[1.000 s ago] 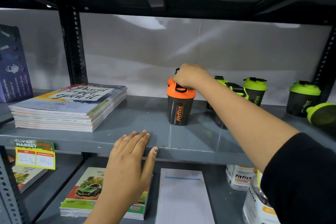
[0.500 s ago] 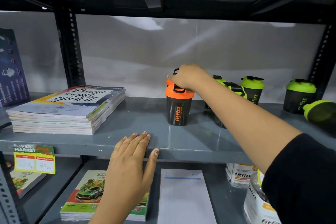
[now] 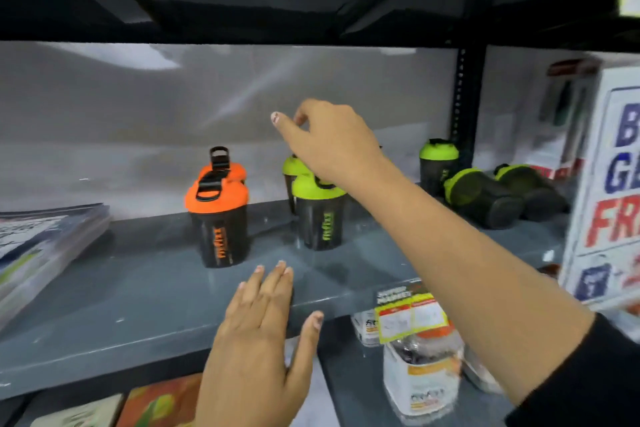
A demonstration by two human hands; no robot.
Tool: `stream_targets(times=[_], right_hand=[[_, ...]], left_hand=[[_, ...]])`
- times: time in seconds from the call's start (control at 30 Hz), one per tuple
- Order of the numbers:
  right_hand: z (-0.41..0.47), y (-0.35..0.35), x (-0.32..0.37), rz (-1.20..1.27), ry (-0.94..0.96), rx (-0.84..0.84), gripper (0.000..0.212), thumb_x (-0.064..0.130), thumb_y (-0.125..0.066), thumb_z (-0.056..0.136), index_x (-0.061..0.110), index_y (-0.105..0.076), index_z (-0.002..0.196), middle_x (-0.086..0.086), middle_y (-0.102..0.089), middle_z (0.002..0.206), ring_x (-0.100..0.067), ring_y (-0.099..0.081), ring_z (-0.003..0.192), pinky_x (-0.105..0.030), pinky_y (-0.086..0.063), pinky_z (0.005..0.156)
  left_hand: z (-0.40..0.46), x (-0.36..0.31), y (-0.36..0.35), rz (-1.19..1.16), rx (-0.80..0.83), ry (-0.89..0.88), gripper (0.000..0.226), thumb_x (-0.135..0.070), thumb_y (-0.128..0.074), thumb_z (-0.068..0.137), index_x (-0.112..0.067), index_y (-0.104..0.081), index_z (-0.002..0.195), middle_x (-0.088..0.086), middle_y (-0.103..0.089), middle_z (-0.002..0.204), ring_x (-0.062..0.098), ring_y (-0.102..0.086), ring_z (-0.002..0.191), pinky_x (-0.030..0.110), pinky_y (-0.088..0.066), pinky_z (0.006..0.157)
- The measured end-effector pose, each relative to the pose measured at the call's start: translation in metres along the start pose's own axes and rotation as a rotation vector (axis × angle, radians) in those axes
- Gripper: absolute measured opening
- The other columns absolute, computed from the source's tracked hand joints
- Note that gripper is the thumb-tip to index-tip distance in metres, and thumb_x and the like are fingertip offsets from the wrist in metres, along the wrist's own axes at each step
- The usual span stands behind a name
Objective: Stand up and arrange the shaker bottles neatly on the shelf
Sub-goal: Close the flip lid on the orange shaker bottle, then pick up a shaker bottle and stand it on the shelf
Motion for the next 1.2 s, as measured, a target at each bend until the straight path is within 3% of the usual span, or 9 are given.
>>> stream_targets(times=[0.23,0.37,0.47,0.63,0.73,0.87,1.0,1.1,1.2], right_hand=[[0.021,0.018,-0.168,-0.297,-0.256,0.362,0.032,0.044,-0.062,0.083,0.012,-0.057,0.084,-0.01,-0.059,0.096,-0.032,-0.056,0.089,-0.032,-0.041,0.069],[0.01,0.023,-0.274,-0.575,-0.455,0.656,0.053,0.051,-0.076,0.074,0.011,-0.061,0.106,-0.008,-0.058,0.113,-0.033,-0.06,0.104,-0.034,-0.048,0.084],[0.002,0.02,-0.326,-0.669,-0.574,0.778,0.088,0.061,-0.081,0.062,0.015,-0.054,0.132,-0.009,-0.056,0.132,-0.034,-0.06,0.113,-0.04,-0.05,0.094],[-0.012,-0.002,-0.355,-0.721,-0.573,0.947,0.098,0.066,-0.081,0.051,0.019,-0.054,0.134,-0.005,-0.06,0.127,-0.031,-0.063,0.108,-0.037,-0.049,0.077],[-0.014,-0.001,-0.355,-0.696,-0.566,0.92,0.078,0.06,-0.08,0.057,0.019,-0.059,0.119,-0.006,-0.062,0.114,-0.03,-0.064,0.097,-0.034,-0.049,0.071],[0.004,0.024,-0.335,-0.51,-0.511,0.704,0.079,0.049,-0.084,0.056,0.013,-0.048,0.116,-0.007,-0.058,0.109,-0.031,-0.064,0.099,-0.038,-0.055,0.085],[0.028,0.044,-0.297,0.072,-0.391,0.465,0.089,0.037,-0.089,0.056,0.025,-0.04,0.129,-0.007,-0.059,0.11,-0.025,-0.065,0.088,-0.035,-0.057,0.075],[0.03,0.042,-0.263,0.474,-0.244,0.361,0.088,0.032,-0.094,0.057,0.033,-0.044,0.129,0.002,-0.057,0.119,-0.016,-0.063,0.1,-0.034,-0.056,0.084],[0.019,0.027,-0.244,0.685,-0.169,0.325,0.089,0.018,-0.095,0.059,0.034,-0.047,0.132,0.013,-0.055,0.116,-0.003,-0.06,0.098,-0.022,-0.055,0.077]], left_hand=[[0.026,-0.057,-0.067,0.156,0.168,0.005,0.062,-0.056,-0.031,0.093,-0.013,-0.062,0.126,0.002,-0.061,0.13,0.025,-0.052,0.124,0.038,-0.034,0.102],[0.027,-0.056,-0.067,0.152,0.111,0.085,0.055,-0.052,-0.035,0.092,-0.015,-0.067,0.117,0.003,-0.068,0.117,0.025,-0.061,0.112,0.041,-0.041,0.095],[0.027,-0.055,-0.067,0.139,0.079,0.119,0.053,-0.05,-0.036,0.092,-0.015,-0.068,0.117,0.001,-0.068,0.118,0.023,-0.06,0.113,0.042,-0.043,0.095],[0.026,-0.056,-0.068,0.118,0.054,0.165,0.051,-0.049,-0.035,0.094,-0.017,-0.067,0.117,-0.005,-0.066,0.12,0.02,-0.058,0.117,0.044,-0.043,0.096],[0.026,-0.056,-0.069,0.12,0.055,0.166,0.05,-0.049,-0.035,0.094,-0.018,-0.068,0.117,-0.005,-0.066,0.12,0.019,-0.057,0.117,0.043,-0.043,0.096],[0.025,-0.053,-0.07,0.116,0.052,0.161,0.051,-0.049,-0.035,0.094,-0.018,-0.067,0.119,-0.006,-0.066,0.121,0.019,-0.057,0.117,0.043,-0.043,0.096],[0.026,-0.054,-0.069,0.108,0.025,0.157,0.05,-0.048,-0.036,0.094,-0.019,-0.067,0.118,-0.005,-0.066,0.12,0.018,-0.058,0.116,0.043,-0.044,0.095],[0.025,-0.054,-0.068,0.103,0.019,0.157,0.049,-0.049,-0.037,0.094,-0.02,-0.067,0.119,-0.006,-0.065,0.121,0.017,-0.057,0.117,0.042,-0.043,0.096],[0.024,-0.053,-0.068,0.108,0.032,0.158,0.049,-0.05,-0.036,0.094,-0.021,-0.066,0.12,-0.007,-0.065,0.122,0.017,-0.057,0.117,0.039,-0.042,0.097]])
Point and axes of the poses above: each hand's wrist, its own z-axis towards the middle knuckle, its own y-axis out of the back of the hand, x = y × z, the point moved 10 cm from there along z, towards the middle knuckle
